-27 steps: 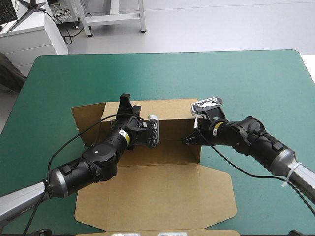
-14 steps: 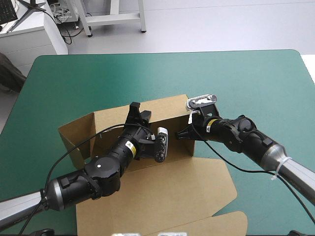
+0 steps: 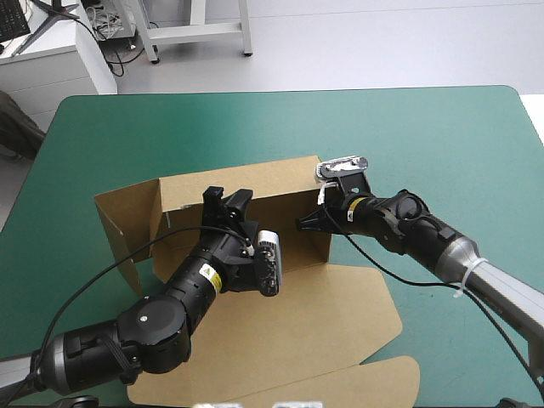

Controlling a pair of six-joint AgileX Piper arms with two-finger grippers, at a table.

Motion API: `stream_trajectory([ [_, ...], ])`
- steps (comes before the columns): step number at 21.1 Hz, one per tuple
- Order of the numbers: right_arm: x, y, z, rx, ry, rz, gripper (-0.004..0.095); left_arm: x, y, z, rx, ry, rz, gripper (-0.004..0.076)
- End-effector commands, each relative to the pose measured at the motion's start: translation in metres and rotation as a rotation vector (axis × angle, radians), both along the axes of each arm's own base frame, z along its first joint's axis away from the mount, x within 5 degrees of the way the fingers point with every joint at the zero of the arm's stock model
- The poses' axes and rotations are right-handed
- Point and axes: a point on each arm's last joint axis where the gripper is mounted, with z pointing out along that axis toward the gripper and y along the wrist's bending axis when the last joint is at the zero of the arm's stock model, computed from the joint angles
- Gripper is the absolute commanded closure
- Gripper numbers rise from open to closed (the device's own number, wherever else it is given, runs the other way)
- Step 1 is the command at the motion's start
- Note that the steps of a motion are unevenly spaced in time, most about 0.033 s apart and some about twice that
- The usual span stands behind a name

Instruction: Fold the box

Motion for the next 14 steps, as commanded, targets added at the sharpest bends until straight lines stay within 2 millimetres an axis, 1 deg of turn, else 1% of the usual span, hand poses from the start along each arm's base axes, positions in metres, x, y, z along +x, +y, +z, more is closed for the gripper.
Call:
stream_trajectory([
  [1,0.001,-0.009,0.028,-0.012,-0.030,-0.026,0.0913,0.007,0.011,0.032,-0.097,-0.068,0.046,0.0293],
  [2,0.003,-0.014,0.038,-0.016,-0.034,-0.045,0.0913,0.016,0.017,0.045,-0.143,-0.084,0.086,0.0293],
  [3,0.003,-0.015,0.042,-0.014,-0.037,-0.049,0.0913,0.021,0.020,0.052,-0.171,-0.090,0.100,0.0293],
  [4,0.005,-0.021,0.049,-0.020,-0.029,-0.069,0.0913,0.033,0.030,0.067,-0.235,-0.101,0.154,0.0293],
  [5,0.006,-0.024,0.052,-0.029,-0.019,-0.081,0.0913,0.038,0.035,0.073,-0.268,-0.099,0.181,0.0293],
  [6,0.008,-0.032,0.058,-0.062,-0.003,-0.088,0.0913,0.049,0.047,0.085,-0.358,-0.078,0.237,0.0293],
  [7,0.011,-0.039,0.062,-0.080,0.013,-0.108,0.0913,0.058,0.058,0.092,-0.443,-0.044,0.289,0.0293],
  [8,0.013,-0.045,0.066,-0.090,0.020,-0.123,0.0913,0.064,0.065,0.094,-0.480,-0.022,0.315,0.0293],
  [9,0.015,-0.053,0.072,-0.098,0.026,-0.138,0.0913,0.073,0.076,0.092,-0.551,0.029,0.361,0.0294],
  [13,0.025,-0.073,0.088,-0.101,0.030,-0.165,0.0913,0.090,0.103,0.086,-0.726,0.145,0.488,0.0296],
  [14,0.032,-0.082,0.089,-0.112,0.056,-0.179,0.0913,0.096,0.117,0.082,-0.795,0.190,0.556,0.0314],
])
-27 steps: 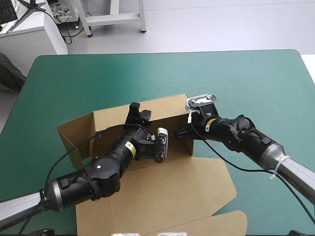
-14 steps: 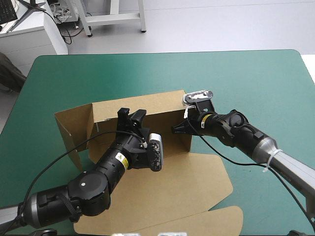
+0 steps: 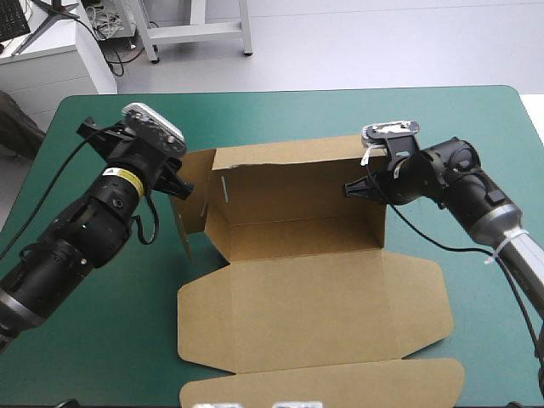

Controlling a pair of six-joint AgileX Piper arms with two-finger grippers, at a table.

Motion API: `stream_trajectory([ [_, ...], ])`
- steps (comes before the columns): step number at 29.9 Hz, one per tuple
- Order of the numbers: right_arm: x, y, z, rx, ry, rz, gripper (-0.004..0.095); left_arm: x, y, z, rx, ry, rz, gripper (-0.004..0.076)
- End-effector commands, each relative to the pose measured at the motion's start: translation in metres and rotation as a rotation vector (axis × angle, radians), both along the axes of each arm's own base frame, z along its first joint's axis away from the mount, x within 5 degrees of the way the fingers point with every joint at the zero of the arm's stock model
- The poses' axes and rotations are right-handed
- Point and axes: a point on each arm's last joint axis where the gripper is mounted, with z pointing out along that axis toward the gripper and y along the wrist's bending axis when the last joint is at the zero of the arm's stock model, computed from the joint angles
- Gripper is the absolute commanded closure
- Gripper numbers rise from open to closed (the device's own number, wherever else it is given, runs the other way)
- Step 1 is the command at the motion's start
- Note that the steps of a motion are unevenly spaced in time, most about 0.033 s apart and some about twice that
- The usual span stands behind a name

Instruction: Fold the box

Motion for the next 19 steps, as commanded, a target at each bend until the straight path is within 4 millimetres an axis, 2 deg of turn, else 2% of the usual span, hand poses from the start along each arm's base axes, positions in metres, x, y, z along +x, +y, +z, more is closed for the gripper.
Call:
stream_trajectory([
  [1,0.010,-0.018,0.029,0.028,-0.071,-0.020,0.0913,0.002,0.021,0.015,-0.177,-0.010,0.053,0.0326],
  [4,0.028,-0.027,0.022,-0.002,-0.001,-0.029,0.0915,0.000,0.028,0.013,-0.239,0.035,0.065,0.0380],
  [9,0.064,-0.022,0.000,-0.049,0.066,0.002,0.0928,-0.017,0.033,0.005,-0.292,0.044,0.031,0.0420],
  [13,0.091,-0.014,-0.030,-0.062,0.134,0.024,0.0928,-0.040,0.040,-0.013,-0.335,0.054,0.009,0.0420],
  [19,0.111,-0.003,-0.074,-0.046,0.233,0.091,0.0928,-0.091,0.058,-0.042,-0.430,0.046,-0.016,0.0420],
])
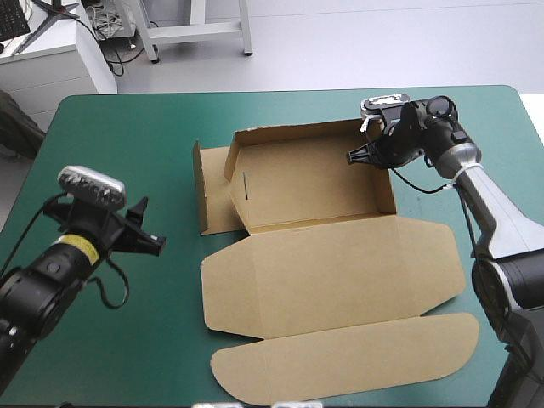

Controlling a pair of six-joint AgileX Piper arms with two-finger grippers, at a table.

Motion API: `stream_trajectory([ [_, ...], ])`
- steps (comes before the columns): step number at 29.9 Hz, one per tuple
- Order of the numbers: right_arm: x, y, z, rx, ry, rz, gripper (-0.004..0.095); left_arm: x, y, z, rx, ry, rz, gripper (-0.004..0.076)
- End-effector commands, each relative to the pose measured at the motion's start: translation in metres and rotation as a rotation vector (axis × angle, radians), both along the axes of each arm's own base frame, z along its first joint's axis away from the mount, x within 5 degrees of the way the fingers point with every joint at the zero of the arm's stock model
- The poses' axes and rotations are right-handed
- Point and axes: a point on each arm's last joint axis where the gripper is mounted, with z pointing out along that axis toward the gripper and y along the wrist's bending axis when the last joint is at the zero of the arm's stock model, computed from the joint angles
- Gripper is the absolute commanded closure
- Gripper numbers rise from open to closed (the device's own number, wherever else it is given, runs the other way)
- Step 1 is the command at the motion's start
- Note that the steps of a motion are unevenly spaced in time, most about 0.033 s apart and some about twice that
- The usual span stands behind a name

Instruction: Fold the box

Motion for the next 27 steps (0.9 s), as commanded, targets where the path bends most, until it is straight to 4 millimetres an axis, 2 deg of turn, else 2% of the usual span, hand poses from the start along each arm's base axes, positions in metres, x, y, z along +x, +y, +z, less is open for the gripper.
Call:
stream_trajectory([
  [1,-0.003,0.009,-0.021,0.028,0.138,0.043,0.0928,-0.032,0.011,0.006,-0.107,-0.123,-0.023,0.0420],
  [6,-0.001,0.010,-0.043,0.017,0.237,0.046,0.0928,-0.073,0.027,-0.011,-0.181,-0.152,-0.021,0.0449],
  [13,-0.006,0.009,-0.043,-0.003,0.291,0.053,0.0927,-0.105,0.045,-0.036,-0.165,-0.096,0.019,0.0734],
  [16,-0.005,0.009,-0.043,0.000,0.273,0.052,0.0927,-0.113,0.049,-0.043,-0.156,-0.072,0.034,0.0729],
  [21,-0.003,0.008,-0.042,-0.008,0.261,0.052,0.0912,-0.121,0.053,-0.045,-0.153,-0.124,0.024,0.0729],
  [24,-0.002,0.009,-0.033,-0.013,0.241,0.078,0.0816,-0.122,0.054,-0.044,-0.151,-0.128,0.025,0.0730],
  [27,0.003,0.009,-0.009,-0.019,0.194,0.098,0.0673,-0.121,0.054,-0.044,-0.141,-0.132,0.028,0.0730],
])
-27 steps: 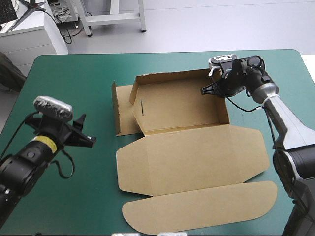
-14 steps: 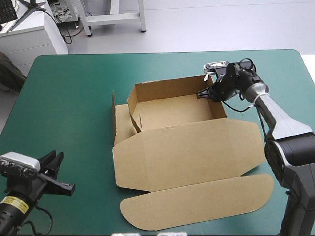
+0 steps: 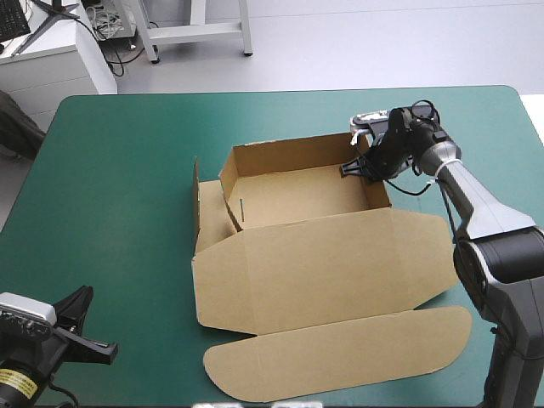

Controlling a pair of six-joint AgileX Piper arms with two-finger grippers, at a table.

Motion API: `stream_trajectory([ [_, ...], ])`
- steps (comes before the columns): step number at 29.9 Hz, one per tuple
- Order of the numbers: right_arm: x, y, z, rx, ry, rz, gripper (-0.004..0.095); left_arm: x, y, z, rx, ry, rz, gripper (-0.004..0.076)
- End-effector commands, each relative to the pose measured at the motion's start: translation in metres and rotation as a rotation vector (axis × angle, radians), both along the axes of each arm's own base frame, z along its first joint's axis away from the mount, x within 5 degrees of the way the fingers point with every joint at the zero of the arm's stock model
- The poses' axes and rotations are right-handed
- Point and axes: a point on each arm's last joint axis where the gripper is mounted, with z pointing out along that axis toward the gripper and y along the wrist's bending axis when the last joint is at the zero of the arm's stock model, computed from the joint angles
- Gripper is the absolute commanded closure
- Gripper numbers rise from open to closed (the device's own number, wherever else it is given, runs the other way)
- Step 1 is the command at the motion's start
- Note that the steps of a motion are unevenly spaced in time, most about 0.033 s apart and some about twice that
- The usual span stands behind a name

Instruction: Fold the box

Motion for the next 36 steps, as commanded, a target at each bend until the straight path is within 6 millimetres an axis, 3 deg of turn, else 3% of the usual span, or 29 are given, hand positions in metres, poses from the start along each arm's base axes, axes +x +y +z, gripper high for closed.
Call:
stream_trajectory([
  [1,-0.010,0.001,0.042,-0.009,0.018,0.049,0.0621,0.002,0.000,0.013,-0.002,-0.083,-0.003,0.0729],
  [4,-0.006,0.000,0.075,-0.006,-0.098,0.046,0.0545,0.002,0.000,0.013,0.002,-0.085,-0.001,0.0730],
  [9,-0.013,-0.003,0.123,0.011,-0.249,0.045,0.0529,0.002,0.000,0.013,0.003,-0.085,-0.001,0.0730],
  [15,-0.041,-0.010,0.163,0.030,-0.342,0.038,0.0496,0.002,0.001,0.013,0.013,-0.085,0.004,0.0730],
  [18,-0.055,-0.013,0.172,0.032,-0.356,0.039,0.0455,0.002,0.002,0.012,0.021,-0.075,0.009,0.0730],
  [20,-0.061,-0.015,0.172,0.030,-0.345,0.040,0.0438,0.002,0.002,0.011,0.027,-0.071,0.012,0.0730],
  [26,-0.059,-0.013,0.135,0.015,-0.220,0.051,0.0431,0.002,0.003,0.011,0.039,-0.073,0.018,0.0730],
  [36,-0.034,-0.004,0.066,-0.003,-0.021,0.055,0.0433,0.002,0.003,0.011,0.043,-0.075,0.020,0.0730],
])
